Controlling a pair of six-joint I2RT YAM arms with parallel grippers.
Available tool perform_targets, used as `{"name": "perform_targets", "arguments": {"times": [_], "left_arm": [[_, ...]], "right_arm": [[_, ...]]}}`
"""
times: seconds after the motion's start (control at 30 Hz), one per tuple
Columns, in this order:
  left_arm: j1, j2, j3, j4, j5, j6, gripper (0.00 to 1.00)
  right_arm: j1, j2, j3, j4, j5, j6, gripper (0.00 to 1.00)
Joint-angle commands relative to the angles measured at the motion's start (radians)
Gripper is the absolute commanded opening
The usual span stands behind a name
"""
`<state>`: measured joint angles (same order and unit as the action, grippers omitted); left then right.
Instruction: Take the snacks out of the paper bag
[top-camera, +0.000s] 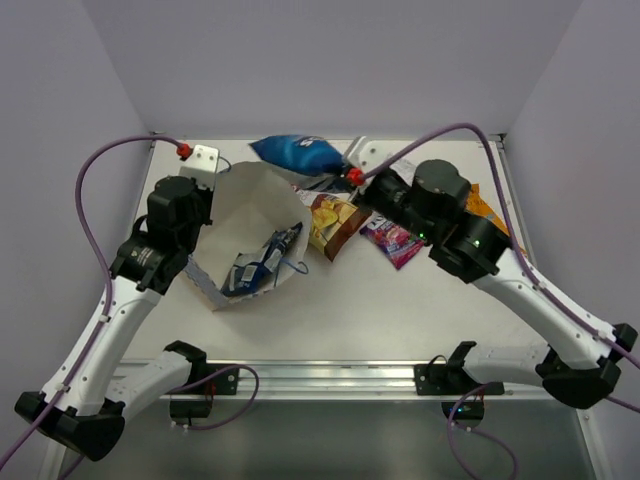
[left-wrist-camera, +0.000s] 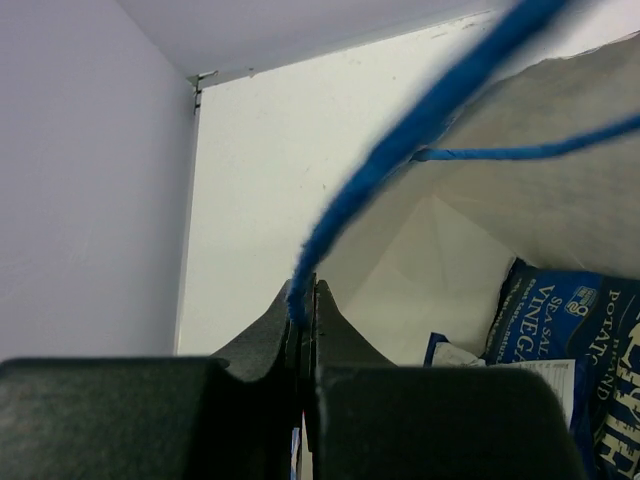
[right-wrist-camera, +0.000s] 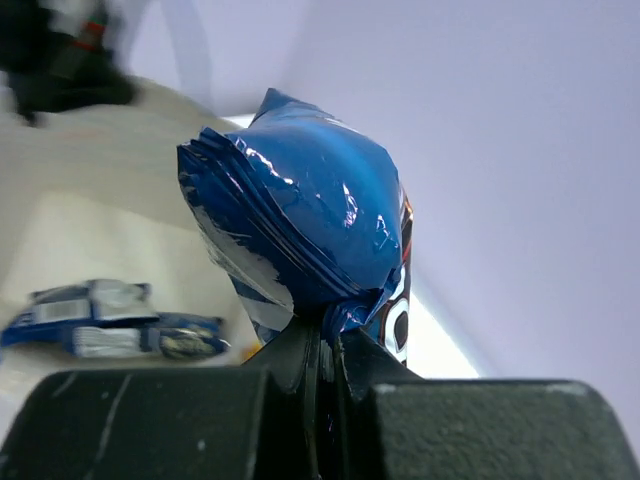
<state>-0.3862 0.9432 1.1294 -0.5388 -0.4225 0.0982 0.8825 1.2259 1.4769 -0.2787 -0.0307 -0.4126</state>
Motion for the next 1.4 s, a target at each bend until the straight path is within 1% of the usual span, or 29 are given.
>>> {"name": "perform_targets", "arguments": {"times": [0.0,0.07,0.1,0.13,0.17,0.2,0.27,0.33,0.37,0.4,0.47,0.53,0.6,0.63,0.67,0.73,0.77,0.8,0.83,0.87,0.93,0.97,1.03,1.1,1.13,1.17,1.23,1.37], "left_arm": [[0.006,0.014,0.030,0.063,-0.077,-0.008,0.00],[0.006,0.026,0.039,0.068,-0.128,-0.014,0.00],[0.006,0.032,0.043,0.074,-0.145,-0.018,0.00],[0.006,0.037,0.047,0.077,-0.175,-0.018,0.00],[0.006,0.049,0.055,0.082,-0.186,-0.020,0.00],[0.006,0.052,0.059,0.089,-0.196,-0.020,0.00],[0.006,0.066,0.069,0.095,-0.203,-0.022,0.00],[0.007,0.068,0.070,0.114,-0.203,-0.022,0.00],[0.007,0.069,0.072,0.122,-0.202,-0.017,0.00],[0.007,0.069,0.073,0.135,-0.194,-0.014,0.00],[0.007,0.072,0.073,0.152,-0.177,-0.002,0.00],[0.007,0.074,0.075,0.168,-0.153,0.001,0.00],[0.006,0.080,0.078,0.169,-0.128,0.009,0.00],[0.007,0.080,0.078,0.168,-0.099,0.008,0.00],[0.007,0.075,0.072,0.166,-0.087,0.012,0.00],[0.006,0.066,0.061,0.160,-0.049,0.018,0.00],[0.006,0.057,0.049,0.157,-0.036,0.024,0.00],[0.006,0.051,0.043,0.142,-0.024,0.028,0.00],[0.007,0.045,0.037,0.135,0.002,0.031,0.00],[0.006,0.033,0.020,0.131,0.014,0.037,0.00],[0.007,0.019,-0.003,0.116,0.045,0.041,0.00],[0.006,0.017,-0.009,0.109,0.051,0.041,0.00],[0.007,0.006,-0.025,0.105,0.060,0.041,0.00],[0.006,0.003,-0.028,0.103,0.067,0.043,0.00],[0.006,0.002,-0.026,0.102,0.073,0.044,0.00],[0.006,0.000,-0.025,0.102,0.076,0.046,0.00],[0.006,0.000,-0.023,0.100,0.083,0.049,0.00],[0.006,0.002,-0.013,0.094,0.106,0.061,0.00]], "right_arm": [[-0.060,-0.075,-0.117,0.087,0.347,0.132,0.00],[-0.073,-0.136,-0.217,0.085,0.431,0.202,0.00],[-0.073,-0.155,-0.251,0.075,0.507,0.231,0.00],[-0.071,-0.170,-0.304,0.032,0.534,0.270,0.00],[-0.073,-0.196,-0.329,0.009,0.549,0.347,0.00],[-0.073,-0.210,-0.358,-0.016,0.557,0.386,0.00],[-0.073,-0.245,-0.427,-0.097,0.557,0.527,0.00],[-0.073,-0.266,-0.502,-0.158,0.536,0.589,0.00],[-0.071,-0.275,-0.530,-0.172,0.525,0.647,0.00],[-0.071,-0.285,-0.582,-0.183,0.520,0.672,0.00],[-0.066,-0.290,-0.625,-0.195,0.493,0.736,0.00],[-0.054,-0.278,-0.688,-0.163,0.459,0.747,0.00],[-0.024,-0.235,-0.708,-0.152,0.404,0.762,0.01],[-0.019,-0.214,-0.710,-0.157,0.364,0.765,0.06],[-0.005,-0.192,-0.705,-0.166,0.303,0.779,0.18],[0.021,-0.145,-0.692,-0.188,0.235,0.776,0.33],[0.051,-0.137,-0.684,-0.197,0.200,0.767,0.48],[0.068,-0.132,-0.676,-0.206,0.124,0.761,0.55],[0.084,-0.131,-0.649,-0.233,0.095,0.755,0.61],[0.113,-0.138,-0.633,-0.249,0.072,0.739,0.71],[0.130,-0.154,-0.572,-0.298,-0.006,0.707,0.78],[0.141,-0.172,-0.549,-0.315,-0.023,0.687,0.85],[0.141,-0.195,-0.474,-0.355,-0.073,0.660,0.89],[0.142,-0.224,-0.416,-0.367,-0.078,0.621,0.92],[0.141,-0.227,-0.352,-0.378,-0.086,0.600,0.93],[0.142,-0.227,-0.321,-0.382,-0.095,0.551,0.95],[0.141,-0.200,-0.229,-0.373,-0.109,0.487,0.95],[0.141,-0.097,-0.104,-0.330,-0.144,0.268,0.95]]}}
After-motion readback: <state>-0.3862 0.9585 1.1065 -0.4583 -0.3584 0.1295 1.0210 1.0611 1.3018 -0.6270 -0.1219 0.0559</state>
